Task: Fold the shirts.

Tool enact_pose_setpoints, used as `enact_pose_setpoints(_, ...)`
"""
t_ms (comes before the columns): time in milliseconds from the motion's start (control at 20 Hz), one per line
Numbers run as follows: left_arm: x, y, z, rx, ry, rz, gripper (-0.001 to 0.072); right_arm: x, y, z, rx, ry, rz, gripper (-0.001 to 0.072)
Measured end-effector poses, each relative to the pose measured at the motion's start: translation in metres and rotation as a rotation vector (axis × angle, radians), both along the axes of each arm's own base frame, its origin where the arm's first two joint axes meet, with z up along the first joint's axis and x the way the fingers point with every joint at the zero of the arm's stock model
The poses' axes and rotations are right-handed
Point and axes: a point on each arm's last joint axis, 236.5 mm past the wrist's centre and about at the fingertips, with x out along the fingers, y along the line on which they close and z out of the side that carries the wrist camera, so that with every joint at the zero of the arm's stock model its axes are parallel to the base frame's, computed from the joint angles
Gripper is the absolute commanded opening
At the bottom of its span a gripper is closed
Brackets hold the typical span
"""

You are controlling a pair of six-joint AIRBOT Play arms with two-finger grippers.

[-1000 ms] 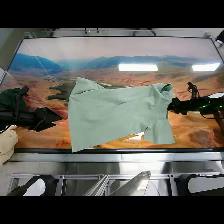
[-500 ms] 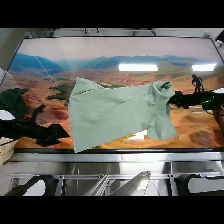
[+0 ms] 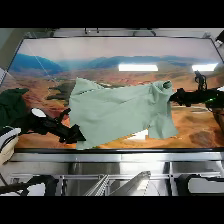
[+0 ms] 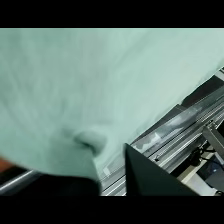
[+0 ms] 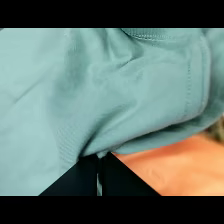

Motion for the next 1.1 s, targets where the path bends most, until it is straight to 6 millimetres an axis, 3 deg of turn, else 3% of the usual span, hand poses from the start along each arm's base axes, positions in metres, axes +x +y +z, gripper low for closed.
enact_pose_setpoints(200, 0.024, -0.005, 0.01, 0.001, -0.093, -0.071, 0.0015, -0.009, 0.002, 0.025, 0.013, -0.028, 0.03, 0.0016)
enact_pose_setpoints(300, 0.037, -0.011, 0.044, -0.058, -0.156, -0.078, 0.0015, -0.021, 0.0, 0.051, 0.031, -0.05, 0.048, 0.0017)
enact_pose_setpoints(400, 0.06, -0.012, 0.094, -0.117, -0.277, -0.047, 0.0016, -0.038, -0.002, 0.091, 0.05, -0.092, 0.056, 0.0016)
enact_pose_setpoints(500, 0.082, -0.012, 0.169, -0.218, -0.451, 0.0, 0.0016, -0.056, 0.002, 0.145, 0.084, -0.181, 0.063, 0.0017)
enact_pose_setpoints(600, 0.099, 0.001, 0.251, -0.275, -0.668, 0.056, 0.0017, -0.08, 0.011, 0.205, 0.118, -0.303, 0.097, 0.0017)
enact_pose_setpoints(700, 0.102, 0.023, 0.319, -0.283, -0.851, 0.108, 0.0017, -0.101, 0.014, 0.249, 0.11, -0.391, 0.107, 0.0017)
enact_pose_setpoints(800, 0.098, 0.048, 0.362, -0.245, -0.975, 0.166, 0.0018, -0.112, 0.013, 0.275, 0.114, -0.426, 0.068, 0.0017)
enact_pose_setpoints(950, 0.092, 0.083, 0.397, -0.175, -1.084, 0.265, 0.0018, -0.127, 0.017, 0.303, 0.172, -0.469, 0.065, 0.0017)
enact_pose_setpoints(1100, 0.097, 0.112, 0.394, -0.158, -1.077, 0.366, 0.0017, -0.118, -0.004, 0.286, 0.129, -0.391, -0.042, 0.0017)
